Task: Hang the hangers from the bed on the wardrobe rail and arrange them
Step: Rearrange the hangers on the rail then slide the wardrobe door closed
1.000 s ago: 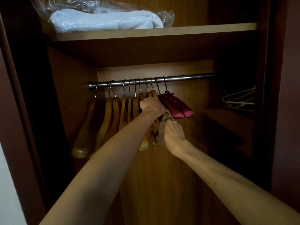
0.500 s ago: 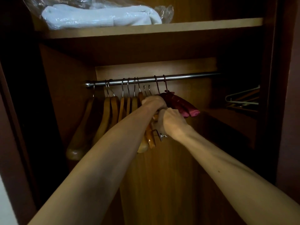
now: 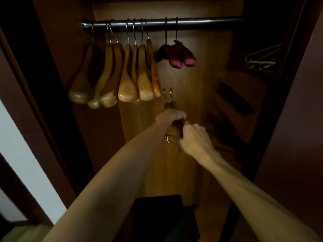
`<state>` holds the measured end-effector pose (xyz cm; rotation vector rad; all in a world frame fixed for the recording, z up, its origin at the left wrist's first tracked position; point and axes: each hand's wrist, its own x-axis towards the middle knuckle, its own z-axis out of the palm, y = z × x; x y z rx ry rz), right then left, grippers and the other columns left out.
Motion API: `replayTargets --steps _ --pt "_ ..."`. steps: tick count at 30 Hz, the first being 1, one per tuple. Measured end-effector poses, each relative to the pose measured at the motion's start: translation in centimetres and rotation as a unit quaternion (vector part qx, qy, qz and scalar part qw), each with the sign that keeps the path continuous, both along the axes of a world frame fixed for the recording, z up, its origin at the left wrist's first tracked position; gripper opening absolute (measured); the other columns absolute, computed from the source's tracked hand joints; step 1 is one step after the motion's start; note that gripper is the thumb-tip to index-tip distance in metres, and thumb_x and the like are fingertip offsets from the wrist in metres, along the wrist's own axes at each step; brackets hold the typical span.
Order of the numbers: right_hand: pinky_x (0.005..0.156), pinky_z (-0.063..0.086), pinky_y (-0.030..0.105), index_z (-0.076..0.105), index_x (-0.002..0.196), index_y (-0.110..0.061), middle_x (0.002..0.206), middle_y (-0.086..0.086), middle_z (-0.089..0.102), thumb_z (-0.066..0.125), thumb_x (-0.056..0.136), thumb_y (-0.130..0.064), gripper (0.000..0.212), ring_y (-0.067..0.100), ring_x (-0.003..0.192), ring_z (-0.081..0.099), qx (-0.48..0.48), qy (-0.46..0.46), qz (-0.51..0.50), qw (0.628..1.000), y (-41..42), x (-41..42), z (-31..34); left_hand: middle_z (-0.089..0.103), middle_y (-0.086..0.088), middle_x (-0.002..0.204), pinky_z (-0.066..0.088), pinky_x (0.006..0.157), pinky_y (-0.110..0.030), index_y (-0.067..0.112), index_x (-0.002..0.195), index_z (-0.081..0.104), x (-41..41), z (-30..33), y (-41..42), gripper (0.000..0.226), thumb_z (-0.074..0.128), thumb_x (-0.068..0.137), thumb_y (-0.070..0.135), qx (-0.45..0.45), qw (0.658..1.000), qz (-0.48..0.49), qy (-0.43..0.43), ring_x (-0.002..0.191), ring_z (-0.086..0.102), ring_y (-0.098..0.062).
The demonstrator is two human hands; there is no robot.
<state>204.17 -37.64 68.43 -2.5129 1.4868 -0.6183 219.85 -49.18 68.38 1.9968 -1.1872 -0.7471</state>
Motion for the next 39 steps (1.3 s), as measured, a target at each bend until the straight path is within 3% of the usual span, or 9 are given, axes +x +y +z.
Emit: replayTargets --steps 4,11,16,20,26,29,32,37,39 --pt "0.081 0.056 0.027 0.016 0.157 -0.007 0.129 0.010 0.062 0.060 0.098 -0.034 0.078 0.019 0.103 0.069 -0.008 0.034 0.017 0.999 3.6 0.7 -5.9 0.073 -0.009 0.088 0.059 0.088 -0.043 0.014 0.082 0.070 -0.7 -4.8 4.6 0.024 0.080 0.072 0.033 0.001 0.993 0.049 0.108 0.083 0.070 -0.023" --pt "0.112 0.035 0.044 0.004 0.159 -0.038 0.165 -0.004 0.013 0.040 0.097 -0.064 0.077 0.020 0.145 0.033 0.224 -0.069 0.128 0.964 4.9 0.5 -11.6 0.071 -0.007 0.090 0.056 0.076 -0.036 0.013 0.087 0.071 0.9 -9.6 10.6 0.020 0.069 0.086 0.033 -0.010 0.988 0.081 0.129 0.080 0.067 -0.021" --pt "0.113 0.034 0.047 0.012 0.159 -0.032 0.166 -0.006 0.007 0.062 0.085 -0.064 0.095 0.019 0.147 0.026 0.134 -0.113 0.074 0.982 -0.9 -1.5 -11.0 0.062 0.001 0.091 0.046 0.064 -0.026 0.018 0.096 0.061 2.4 -9.1 14.9 0.016 0.066 0.091 0.033 0.020 0.997 -0.059 0.053 0.081 0.060 -0.010" --pt "0.120 0.019 0.055 0.007 0.159 -0.036 0.166 -0.011 0.006 0.079 0.075 -0.054 0.112 0.022 0.153 0.005 0.126 -0.092 0.090 0.984 -4.6 -2.5 -9.1 0.063 0.001 0.111 0.049 0.097 -0.045 0.023 0.115 0.063 5.3 -8.9 17.2 0.042 0.067 0.081 0.047 0.038 0.975 -0.217 0.019 0.104 0.059 -0.016" --pt "0.103 0.048 0.041 0.061 0.125 -0.028 0.122 -0.004 0.065 0.078 0.078 -0.048 0.054 0.016 0.114 0.061 0.241 -0.008 0.137 0.961 -3.9 -3.0 -7.4 0.065 0.010 0.113 0.043 0.097 -0.034 0.028 0.120 0.063 7.9 -8.3 17.6 0.034 0.069 0.088 0.040 0.088 0.937 -0.338 0.012 0.110 0.058 -0.012" --pt "0.092 0.054 0.039 0.061 0.123 -0.020 0.112 0.000 0.066 0.075 0.083 -0.041 0.048 0.018 0.102 0.065 0.271 -0.039 0.139 0.952 -2.0 -2.3 -7.0 0.062 0.017 0.082 0.044 0.082 -0.027 0.033 0.095 0.060 7.5 -8.3 17.4 0.012 0.070 0.093 0.027 0.055 0.946 -0.317 -0.027 0.084 0.057 -0.004" --pt "0.082 0.054 0.033 0.059 0.120 -0.022 0.108 -0.002 0.064 0.074 0.084 -0.041 0.043 0.014 0.094 0.066 0.291 -0.081 0.145 0.942 -0.2 -1.4 -6.1 0.063 -0.008 0.084 0.049 0.077 -0.038 0.018 0.095 0.062 7.1 -9.1 16.7 0.005 0.066 0.095 0.022 -0.019 0.963 -0.253 -0.089 0.078 0.059 -0.021" --pt "0.068 0.059 0.034 0.058 0.109 -0.021 0.099 0.000 0.064 0.075 0.081 -0.038 0.037 0.017 0.080 0.067 0.321 -0.140 0.088 0.932 1.1 -0.6 -6.3 0.053 0.002 0.112 0.050 0.084 -0.031 0.020 0.111 0.060 4.9 -9.5 15.3 0.025 0.070 0.089 0.024 -0.044 0.949 -0.103 -0.294 0.102 0.052 -0.014" --pt "0.061 0.059 0.032 0.059 0.097 -0.020 0.089 0.002 0.064 0.076 0.080 -0.037 0.029 0.018 0.073 0.069 0.301 -0.152 0.070 0.939 1.3 -0.3 -6.4 0.064 -0.001 0.101 0.053 0.069 -0.025 0.013 0.104 0.064 3.4 -8.1 15.6 0.017 0.068 0.089 0.022 0.015 0.973 -0.071 -0.220 0.089 0.064 -0.016"
